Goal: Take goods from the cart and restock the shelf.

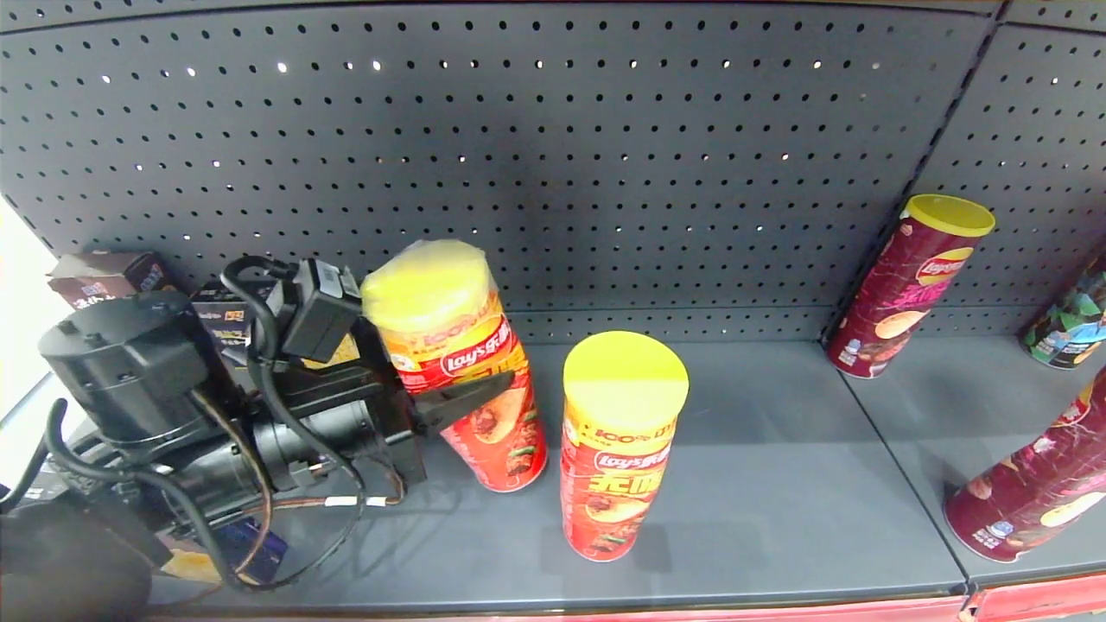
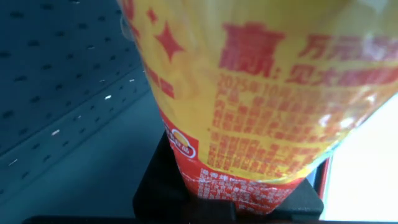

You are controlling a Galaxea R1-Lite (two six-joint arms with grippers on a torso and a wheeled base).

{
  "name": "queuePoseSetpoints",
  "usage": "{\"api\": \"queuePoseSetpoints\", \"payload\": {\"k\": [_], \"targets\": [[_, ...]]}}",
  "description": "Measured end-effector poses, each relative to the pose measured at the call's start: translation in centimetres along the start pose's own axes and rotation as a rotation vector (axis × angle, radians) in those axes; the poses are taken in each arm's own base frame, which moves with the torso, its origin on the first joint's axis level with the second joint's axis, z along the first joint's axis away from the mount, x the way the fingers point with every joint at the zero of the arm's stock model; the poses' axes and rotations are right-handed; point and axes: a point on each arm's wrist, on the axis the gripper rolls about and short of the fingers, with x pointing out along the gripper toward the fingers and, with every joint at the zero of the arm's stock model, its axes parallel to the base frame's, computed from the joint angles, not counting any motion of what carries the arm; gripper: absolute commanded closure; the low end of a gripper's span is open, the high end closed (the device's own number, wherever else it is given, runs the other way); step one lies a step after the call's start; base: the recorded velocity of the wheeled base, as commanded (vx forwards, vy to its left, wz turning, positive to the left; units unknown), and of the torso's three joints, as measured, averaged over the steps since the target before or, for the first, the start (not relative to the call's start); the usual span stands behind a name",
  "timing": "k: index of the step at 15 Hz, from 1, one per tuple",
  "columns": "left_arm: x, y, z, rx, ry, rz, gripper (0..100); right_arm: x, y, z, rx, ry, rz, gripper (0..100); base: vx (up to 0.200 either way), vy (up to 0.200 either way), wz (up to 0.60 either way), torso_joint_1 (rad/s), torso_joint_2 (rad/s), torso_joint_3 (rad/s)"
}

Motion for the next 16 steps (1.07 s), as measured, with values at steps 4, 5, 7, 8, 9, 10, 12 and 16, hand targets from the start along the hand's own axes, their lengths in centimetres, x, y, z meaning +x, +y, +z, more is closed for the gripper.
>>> {"api": "queuePoseSetpoints", "payload": {"k": [4, 5, 7, 8, 9, 10, 12, 16], "targets": [[3.2, 1.5, -0.2, -0.040, 0.037, -0.048, 100, 0.0, 0.0, 0.0, 0.000, 0.000, 0.000, 0, 0.000, 0.000, 0.00, 0.000, 0.00, 0.000], [3.9, 1.9, -0.3, -0.071, 0.076, -0.056, 100, 0.0, 0.0, 0.0, 0.000, 0.000, 0.000, 0, 0.000, 0.000, 0.00, 0.000, 0.00, 0.000], [5.1, 2.6, 0.6, -0.068, 0.088, -0.066, 100, 0.0, 0.0, 0.0, 0.000, 0.000, 0.000, 0, 0.000, 0.000, 0.00, 0.000, 0.00, 0.000], [5.6, 2.9, 1.3, -0.047, 0.075, -0.067, 100, 0.0, 0.0, 0.0, 0.000, 0.000, 0.000, 0, 0.000, 0.000, 0.00, 0.000, 0.00, 0.000], [6.1, 3.2, 1.9, -0.034, 0.066, -0.069, 100, 0.0, 0.0, 0.0, 0.000, 0.000, 0.000, 0, 0.000, 0.000, 0.00, 0.000, 0.00, 0.000], [6.5, 3.5, 2.1, -0.031, 0.071, -0.070, 100, 0.0, 0.0, 0.0, 0.000, 0.000, 0.001, 0, 0.000, 0.000, 0.00, 0.000, 0.00, 0.000], [7.3, 4.3, 2.2, -0.013, 0.079, -0.066, 100, 0.0, 0.0, 0.0, 0.000, 0.000, 0.001, 0, 0.000, 0.000, 0.00, 0.000, 0.00, 0.000], [9.2, 5.9, 1.8, 0.054, 0.065, -0.062, 100, 0.0, 0.0, 0.0, 0.000, 0.000, 0.000, 0, 0.000, 0.000, 0.00, 0.000, 0.00, 0.000]]}}
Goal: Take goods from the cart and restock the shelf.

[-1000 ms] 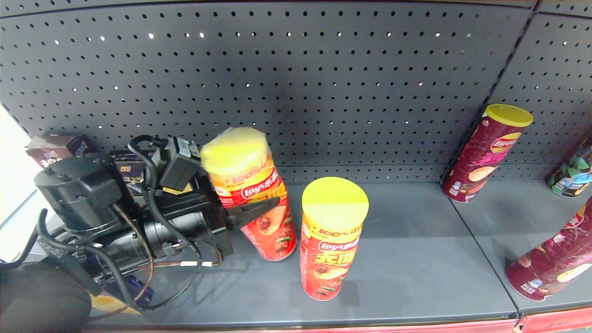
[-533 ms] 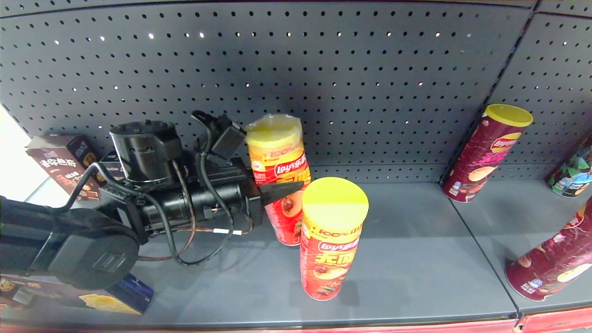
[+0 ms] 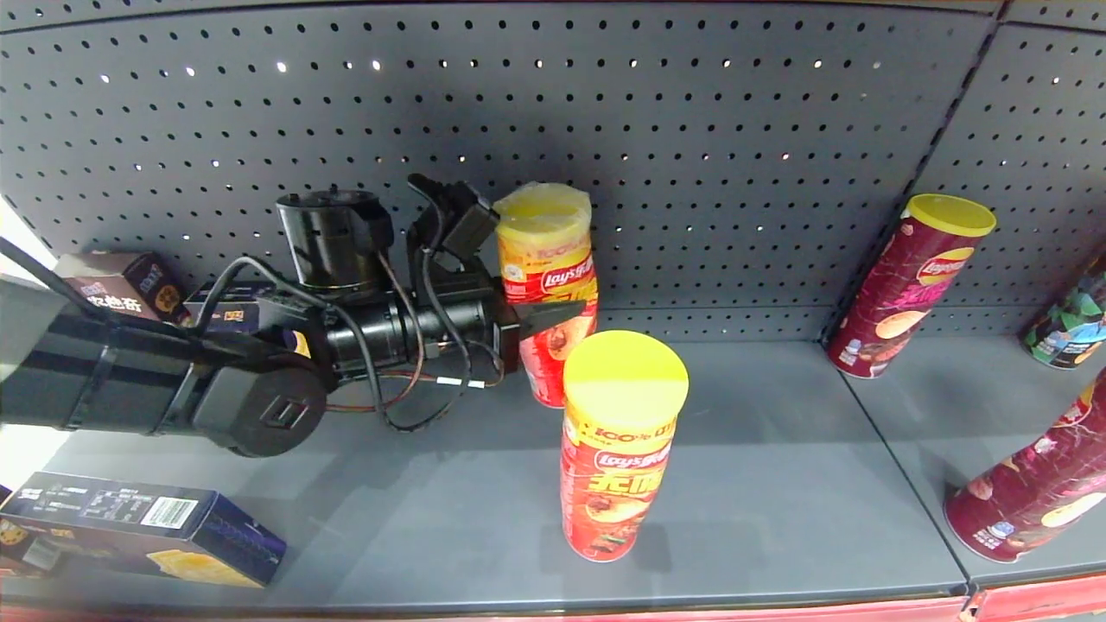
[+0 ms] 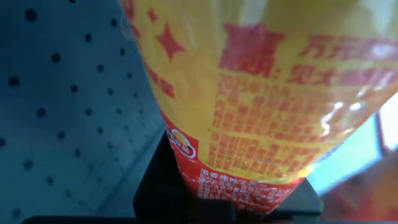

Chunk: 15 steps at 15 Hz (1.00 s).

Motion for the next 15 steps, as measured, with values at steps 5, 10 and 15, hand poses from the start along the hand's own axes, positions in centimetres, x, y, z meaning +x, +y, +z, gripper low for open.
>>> {"api": "queuePoseSetpoints", "payload": {"k": [5, 10, 15], "targets": [[1.5, 1.8, -1.7, 0.081, 0.038, 0.008, 100, 0.0, 0.0, 0.0, 0.000, 0.000, 0.001, 0, 0.000, 0.000, 0.00, 0.000, 0.00, 0.000], [2.1, 3.7, -1.8, 0.093, 0.038, 0.036, 100, 0.0, 0.0, 0.0, 0.000, 0.000, 0.000, 0, 0.000, 0.000, 0.00, 0.000, 0.00, 0.000], [2.0, 4.1, -2.3, 0.087, 0.045, 0.035, 0, 0.0, 0.0, 0.0, 0.000, 0.000, 0.001, 0, 0.000, 0.000, 0.00, 0.000, 0.00, 0.000]]}}
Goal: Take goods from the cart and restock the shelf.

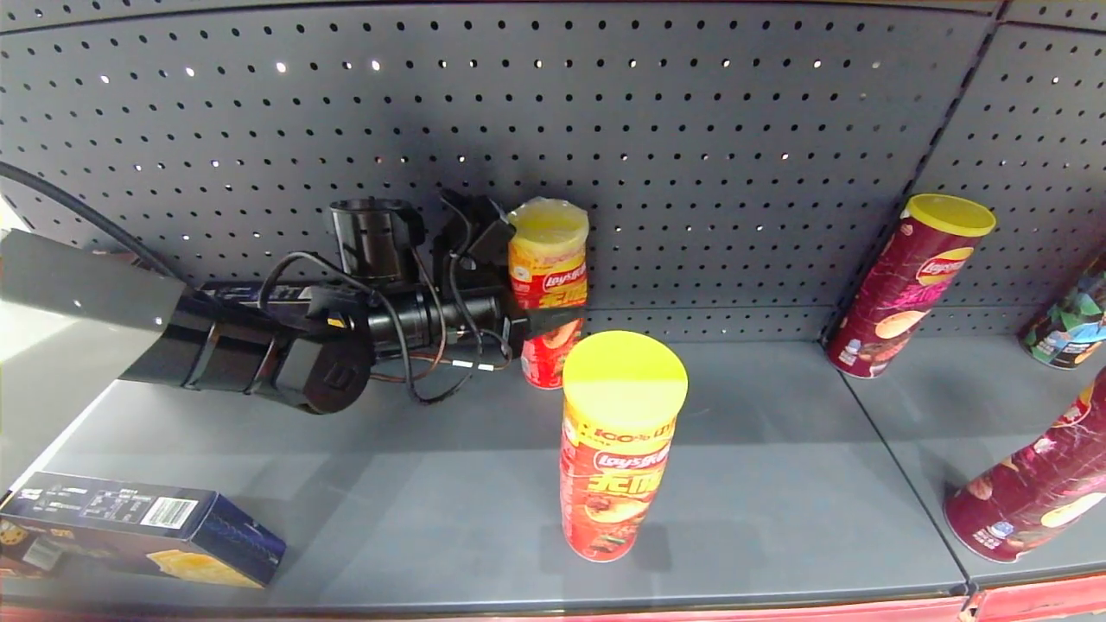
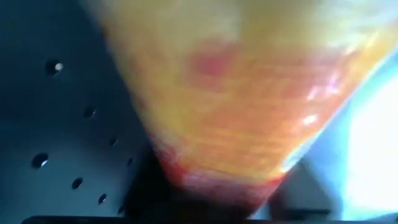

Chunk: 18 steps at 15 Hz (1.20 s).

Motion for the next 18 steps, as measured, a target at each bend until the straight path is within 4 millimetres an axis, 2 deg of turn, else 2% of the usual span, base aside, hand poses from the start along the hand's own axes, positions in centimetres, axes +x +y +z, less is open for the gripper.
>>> {"api": "queuePoseSetpoints", "payload": {"k": [3, 7, 10, 18], "targets": [[-0.3, -0.3, -0.6, -0.018, 0.021, -0.001, 0, 0.0, 0.0, 0.0, 0.000, 0.000, 0.000, 0, 0.000, 0.000, 0.00, 0.000, 0.00, 0.000], [-1.9, -1.8, -1.6, -0.060, 0.090, 0.031, 0, 0.0, 0.0, 0.0, 0.000, 0.000, -0.001, 0, 0.000, 0.000, 0.00, 0.000, 0.00, 0.000], [-3.0, -2.8, -1.6, -0.071, 0.125, 0.075, 0, 0.0, 0.0, 0.0, 0.000, 0.000, -0.001, 0, 0.000, 0.000, 0.00, 0.000, 0.00, 0.000], [-2.6, -3.6, -0.6, -0.052, 0.107, 0.082, 0, 0.0, 0.0, 0.0, 0.000, 0.000, 0.000, 0, 0.000, 0.000, 0.00, 0.000, 0.00, 0.000]]}}
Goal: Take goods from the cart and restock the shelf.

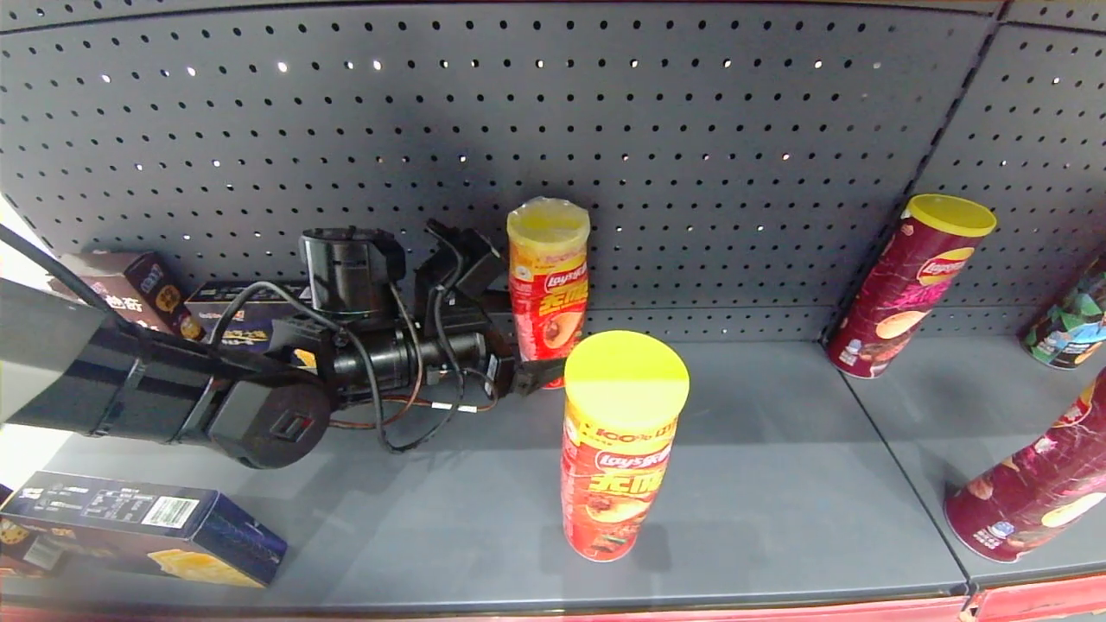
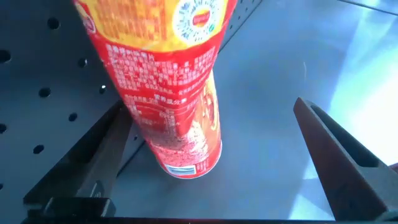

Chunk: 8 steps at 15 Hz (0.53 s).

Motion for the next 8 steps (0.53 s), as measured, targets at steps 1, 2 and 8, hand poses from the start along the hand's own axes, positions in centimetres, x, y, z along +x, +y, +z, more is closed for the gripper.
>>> {"api": "queuePoseSetpoints", "payload": {"k": [1, 2, 8], "targets": [[0.2, 0.0, 0.0, 0.002, -0.002, -0.003, 0, 0.0, 0.0, 0.0, 0.000, 0.000, 0.000, 0, 0.000, 0.000, 0.00, 0.000, 0.00, 0.000], [0.5, 0.0, -0.1, 0.004, -0.004, -0.006, 0, 0.0, 0.0, 0.0, 0.000, 0.000, 0.000, 0, 0.000, 0.000, 0.00, 0.000, 0.00, 0.000], [2.0, 0.5, -0.8, -0.004, 0.002, -0.019, 100, 0.0, 0.0, 0.0, 0.000, 0.000, 0.000, 0, 0.000, 0.000, 0.00, 0.000, 0.00, 0.000]]}}
